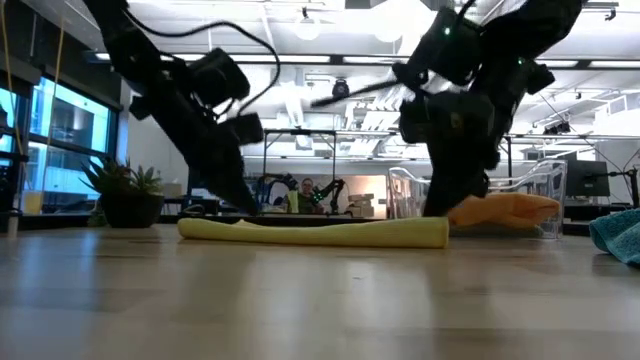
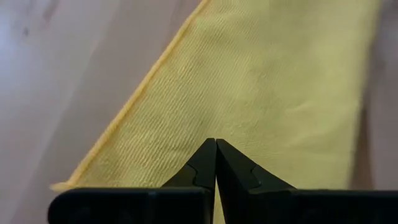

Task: Fold microfiber towels
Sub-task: Fold the yellow microfiber towel

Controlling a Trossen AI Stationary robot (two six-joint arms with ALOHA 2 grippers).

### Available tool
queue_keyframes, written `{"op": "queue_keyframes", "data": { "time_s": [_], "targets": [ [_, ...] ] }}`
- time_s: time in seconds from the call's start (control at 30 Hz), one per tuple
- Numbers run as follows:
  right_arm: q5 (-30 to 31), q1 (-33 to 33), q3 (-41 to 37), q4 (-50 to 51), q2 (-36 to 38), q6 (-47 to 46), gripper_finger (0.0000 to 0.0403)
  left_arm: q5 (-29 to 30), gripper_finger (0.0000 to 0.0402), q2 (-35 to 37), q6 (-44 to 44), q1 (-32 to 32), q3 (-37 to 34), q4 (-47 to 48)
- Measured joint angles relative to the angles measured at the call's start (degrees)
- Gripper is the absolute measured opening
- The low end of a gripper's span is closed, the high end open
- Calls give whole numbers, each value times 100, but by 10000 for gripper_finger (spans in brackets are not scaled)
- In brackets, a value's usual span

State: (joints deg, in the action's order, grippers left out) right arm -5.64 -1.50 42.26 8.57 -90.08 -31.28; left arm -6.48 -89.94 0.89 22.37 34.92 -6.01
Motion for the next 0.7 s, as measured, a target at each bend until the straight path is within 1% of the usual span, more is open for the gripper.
{"op": "queue_keyframes", "data": {
  "time_s": [0.07,0.13,0.23,0.37,0.53,0.7],
  "targets": [
    [-3,-1,0,-74,-174,-99,0,187,0,-226,128,-29,2,-66],
    [2,-12,0,-220,-350,-178,0,231,0,-365,251,-23,-2,85],
    [173,-13,0,-437,-529,-330,0,229,0,-365,371,24,29,345],
    [315,50,9,-463,-619,-312,0,244,0,-338,551,46,39,800],
    [456,326,9,-584,-625,92,0,274,0,-325,1168,-37,55,1024],
    [408,657,37,-688,-625,354,0,468,0,-260,1850,-305,37,1076]
  ]
}}
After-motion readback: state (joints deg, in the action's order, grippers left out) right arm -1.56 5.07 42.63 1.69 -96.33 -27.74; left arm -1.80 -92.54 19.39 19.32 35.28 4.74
